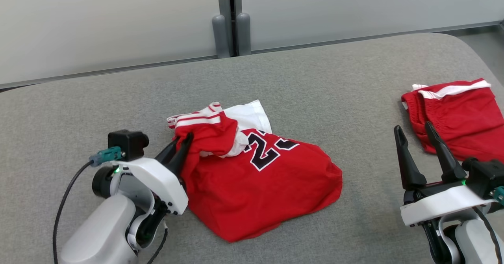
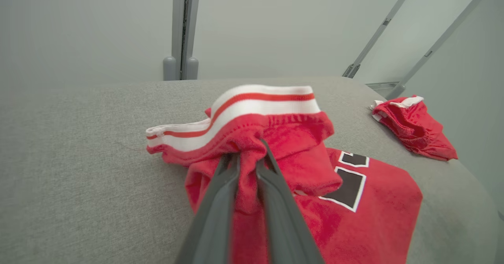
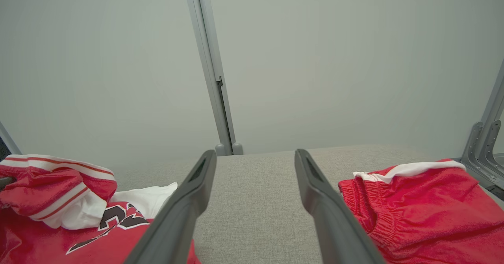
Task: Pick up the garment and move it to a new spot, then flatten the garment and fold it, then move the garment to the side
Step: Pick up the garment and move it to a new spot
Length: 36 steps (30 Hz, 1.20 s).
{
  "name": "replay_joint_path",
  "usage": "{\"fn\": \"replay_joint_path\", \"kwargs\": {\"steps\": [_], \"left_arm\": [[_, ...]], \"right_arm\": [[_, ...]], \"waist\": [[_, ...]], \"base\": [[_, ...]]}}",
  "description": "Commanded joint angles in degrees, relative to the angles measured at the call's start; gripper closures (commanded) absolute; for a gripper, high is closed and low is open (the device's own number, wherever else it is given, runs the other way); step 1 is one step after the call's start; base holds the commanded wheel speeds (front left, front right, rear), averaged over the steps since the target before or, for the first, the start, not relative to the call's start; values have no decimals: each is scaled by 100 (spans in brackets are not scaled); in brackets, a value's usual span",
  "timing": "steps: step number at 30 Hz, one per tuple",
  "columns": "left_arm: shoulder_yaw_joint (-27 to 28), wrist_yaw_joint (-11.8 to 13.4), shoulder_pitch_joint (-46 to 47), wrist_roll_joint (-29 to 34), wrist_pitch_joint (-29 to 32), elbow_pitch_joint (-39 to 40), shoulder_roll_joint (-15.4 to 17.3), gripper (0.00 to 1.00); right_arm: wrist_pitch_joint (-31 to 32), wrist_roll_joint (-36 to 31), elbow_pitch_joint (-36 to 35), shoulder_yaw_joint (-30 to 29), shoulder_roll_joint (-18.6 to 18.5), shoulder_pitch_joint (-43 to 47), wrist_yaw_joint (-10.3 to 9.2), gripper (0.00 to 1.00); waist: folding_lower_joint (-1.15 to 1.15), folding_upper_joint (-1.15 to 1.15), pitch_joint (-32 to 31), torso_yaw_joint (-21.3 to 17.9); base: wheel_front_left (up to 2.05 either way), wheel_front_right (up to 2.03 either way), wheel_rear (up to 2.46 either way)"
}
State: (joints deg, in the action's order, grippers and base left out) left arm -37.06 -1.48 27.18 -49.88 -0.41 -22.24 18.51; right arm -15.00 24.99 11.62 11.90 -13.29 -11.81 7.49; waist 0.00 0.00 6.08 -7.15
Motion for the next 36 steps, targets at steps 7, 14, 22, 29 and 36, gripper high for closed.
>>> {"fn": "replay_joint_path", "kwargs": {"steps": [7, 14, 22, 29, 36], "left_arm": [[-168, -417, 255, 73, -626, -1389, -428, 0], [-273, -317, 496, 550, -1121, -1225, -179, 0], [97, 628, -59, 986, -1363, 165, 678, 0], [614, 1326, -1041, 1077, -1459, 1370, 1117, 0], [1110, 1933, -2160, 1833, -1480, 2306, 878, 0]], "right_arm": [[-25, 52, 81, 119, -107, -42, 2, 0], [-25, 67, 104, 113, -99, 57, 2, 0], [-25, 0, 32, 10, -34, 236, 2, 0], [-25, -24, 23, -99, 66, 490, 2, 0], [-25, -29, 24, -196, 171, 717, 2, 0]], "waist": [[0, 0, -81, 271], [0, 0, -284, 499], [0, 0, -402, 652], [0, 0, -446, 710], [0, 0, -548, 730]], "base": [[0, 0, 0], [0, 0, 0], [0, 0, 0], [0, 0, 0], [0, 0, 0]]}}
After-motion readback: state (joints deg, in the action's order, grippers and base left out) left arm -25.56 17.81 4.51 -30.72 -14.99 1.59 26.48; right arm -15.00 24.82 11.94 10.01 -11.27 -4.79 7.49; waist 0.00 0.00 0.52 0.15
